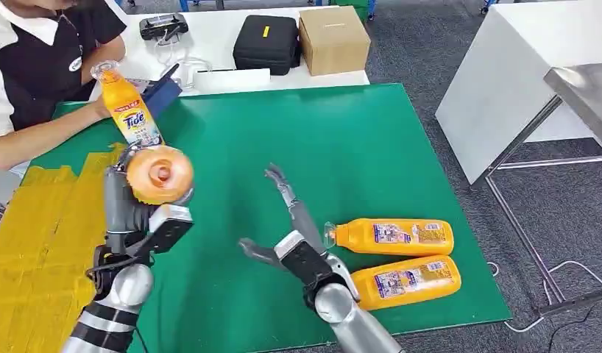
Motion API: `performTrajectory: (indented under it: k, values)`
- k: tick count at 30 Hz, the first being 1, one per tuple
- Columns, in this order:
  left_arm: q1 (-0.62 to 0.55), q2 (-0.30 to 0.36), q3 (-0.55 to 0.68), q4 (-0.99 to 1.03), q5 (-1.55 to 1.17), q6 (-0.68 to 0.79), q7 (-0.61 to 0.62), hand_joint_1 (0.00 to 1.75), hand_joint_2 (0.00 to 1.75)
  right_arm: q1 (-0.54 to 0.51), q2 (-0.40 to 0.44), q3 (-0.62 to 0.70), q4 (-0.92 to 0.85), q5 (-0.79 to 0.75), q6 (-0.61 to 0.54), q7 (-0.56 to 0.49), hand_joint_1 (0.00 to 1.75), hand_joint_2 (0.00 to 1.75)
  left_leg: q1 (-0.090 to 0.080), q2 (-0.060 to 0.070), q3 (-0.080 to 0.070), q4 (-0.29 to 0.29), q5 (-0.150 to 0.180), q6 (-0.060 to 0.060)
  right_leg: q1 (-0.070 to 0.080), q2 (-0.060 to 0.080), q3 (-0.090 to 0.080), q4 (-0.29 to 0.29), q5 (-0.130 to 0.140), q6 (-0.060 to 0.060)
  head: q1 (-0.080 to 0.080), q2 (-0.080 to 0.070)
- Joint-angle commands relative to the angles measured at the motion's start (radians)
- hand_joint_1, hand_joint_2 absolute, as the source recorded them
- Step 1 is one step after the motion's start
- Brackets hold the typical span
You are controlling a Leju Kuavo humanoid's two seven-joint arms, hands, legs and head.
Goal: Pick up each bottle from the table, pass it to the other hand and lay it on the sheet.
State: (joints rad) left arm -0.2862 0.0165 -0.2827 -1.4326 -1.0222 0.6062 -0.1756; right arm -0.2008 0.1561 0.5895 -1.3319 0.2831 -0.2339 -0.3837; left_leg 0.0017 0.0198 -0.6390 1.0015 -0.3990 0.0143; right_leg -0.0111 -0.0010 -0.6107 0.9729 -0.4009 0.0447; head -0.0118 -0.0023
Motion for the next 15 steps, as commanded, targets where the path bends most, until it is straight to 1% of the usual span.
performTrajectory:
  k: [1, 2, 3, 4, 5, 6, 7, 8, 9, 10, 11, 12, 13, 14, 15]
  values:
    - [-0.120, 0.131, 0.009, 0.269, -0.521, 0.001, 0.229, 1.75, 1.75, 0.007, -0.085, -0.084, -0.191, -0.020, 0.027, -0.001, 0.00, 1.75, 0.000, -0.003, 0.005, -0.001, -0.001, -0.001, 0.000, -0.002, 0.005, 0.000, -0.001, -0.001, 0.000, 0.000]
    - [-0.121, 0.129, 0.007, 0.272, -0.522, 0.002, 0.229, 1.75, 1.75, 0.009, -0.081, -0.082, -0.187, -0.020, 0.026, -0.001, 0.00, 1.75, 0.001, -0.003, 0.007, 0.000, -0.002, -0.001, 0.000, -0.001, 0.007, 0.000, -0.002, -0.002, 0.000, 0.000]
    - [-0.156, 0.207, -0.117, 0.281, -0.549, -0.051, 0.355, 1.75, 1.75, 0.011, -0.079, -0.084, -0.186, -0.016, 0.018, -0.012, 0.00, 1.75, 0.001, 0.000, 0.005, 0.000, -0.002, -0.001, 0.001, 0.001, 0.004, 0.000, -0.001, -0.002, 0.000, 0.000]
    - [-0.168, 0.219, -0.149, 0.297, -0.549, -0.083, 0.375, 1.75, 1.75, 0.012, -0.080, -0.087, -0.193, -0.014, 0.013, -0.017, 0.00, 1.75, 0.001, -0.001, 0.006, 0.001, -0.003, -0.001, 0.000, 0.000, 0.005, 0.001, -0.002, -0.002, 0.000, 0.000]
    - [-0.192, 0.200, -0.139, 0.358, -0.549, -0.138, 0.353, 1.75, 1.75, 0.020, -0.084, -0.098, -0.224, -0.009, 0.004, -0.020, 0.00, 1.75, 0.001, 0.001, 0.004, 0.000, -0.001, -0.001, 0.001, -0.001, 0.003, 0.000, -0.001, -0.002, 0.000, 0.000]
    - [-0.226, 0.207, -0.155, 0.420, -0.549, -0.179, 0.360, 1.75, 1.75, 0.031, -0.087, -0.109, -0.261, -0.004, -0.002, -0.020, 0.00, 1.75, 0.001, -0.003, 0.005, 0.000, -0.001, -0.001, 0.001, -0.004, 0.005, 0.001, -0.003, -0.002, 0.000, 0.000]
    - [-0.237, 0.204, -0.155, 0.451, -0.549, -0.162, 0.361, 1.75, 1.75, 0.036, -0.089, -0.113, -0.279, 0.002, 0.000, -0.012, 0.00, 1.75, 0.000, -0.003, 0.003, 0.000, 0.000, -0.001, 0.000, -0.004, 0.002, 0.001, -0.002, -0.001, 0.000, 0.000]
    - [-0.243, 0.202, -0.154, 0.467, -0.549, -0.152, 0.358, 1.75, 1.75, 0.038, -0.090, -0.115, -0.285, 0.004, 0.002, -0.007, 0.00, 1.75, 0.001, -0.004, 0.005, 0.000, -0.001, -0.001, 0.001, -0.005, 0.005, 0.001, -0.003, -0.002, 0.000, 0.000]
    - [-0.251, 0.204, -0.159, 0.485, -0.549, -0.168, 0.367, 1.75, 1.75, 0.040, -0.090, -0.117, -0.291, 0.008, 0.001, -0.006, 0.00, 1.75, 0.000, -0.002, 0.003, -0.001, 0.000, -0.001, 0.000, -0.002, 0.002, 0.000, -0.001, -0.001, 0.000, 0.000]
    - [-0.260, 0.206, -0.166, 0.514, -0.549, -0.205, 0.383, 1.75, 1.75, 0.045, -0.091, -0.122, -0.305, 0.018, -0.007, -0.004, 0.00, 1.75, 0.001, -0.004, 0.006, 0.000, -0.001, -0.001, 0.000, -0.003, 0.006, 0.001, -0.003, -0.002, 0.000, 0.000]
    - [-0.261, 0.198, -0.152, 0.530, -0.548, -0.214, 0.384, 1.75, 1.75, 0.050, -0.091, -0.125, -0.314, 0.019, -0.009, -0.004, 0.00, 1.75, 0.001, -0.001, 0.003, 0.000, 0.000, -0.001, 0.001, -0.001, 0.002, 0.000, -0.001, -0.001, 0.000, 0.000]
    - [-0.268, 0.185, -0.116, 0.573, -0.549, -0.226, 0.384, 1.75, 1.75, 0.063, -0.093, -0.136, -0.345, 0.031, -0.023, -0.006, 0.00, 1.75, 0.001, -0.001, 0.005, 0.000, -0.002, -0.001, 0.001, -0.001, 0.004, 0.000, -0.002, -0.001, 0.000, 0.000]
    - [-0.274, 0.175, -0.094, 0.601, -0.544, -0.244, 0.394, 1.75, 1.75, 0.070, -0.093, -0.143, -0.364, 0.049, -0.041, -0.009, 0.00, 1.75, 0.000, -0.001, 0.003, -0.001, 0.000, -0.001, 0.000, -0.001, 0.002, 0.000, -0.001, -0.001, 0.000, 0.000]
    - [-0.277, 0.173, -0.087, 0.610, -0.549, -0.243, 0.396, 1.75, 1.75, 0.074, -0.094, -0.145, -0.374, 0.051, -0.043, -0.007, 0.00, 1.75, 0.001, -0.002, 0.007, 0.000, -0.002, -0.001, 0.001, -0.003, 0.007, 0.000, -0.003, -0.002, 0.000, 0.000]
    - [-0.281, 0.168, -0.076, 0.626, -0.545, -0.252, 0.402, 1.75, 1.75, 0.078, -0.095, -0.149, -0.386, 0.056, -0.047, -0.005, 0.00, 1.75, 0.000, -0.001, 0.004, 0.000, -0.001, -0.001, 0.000, -0.002, 0.003, 0.000, -0.001, -0.001, 0.000, 0.000]
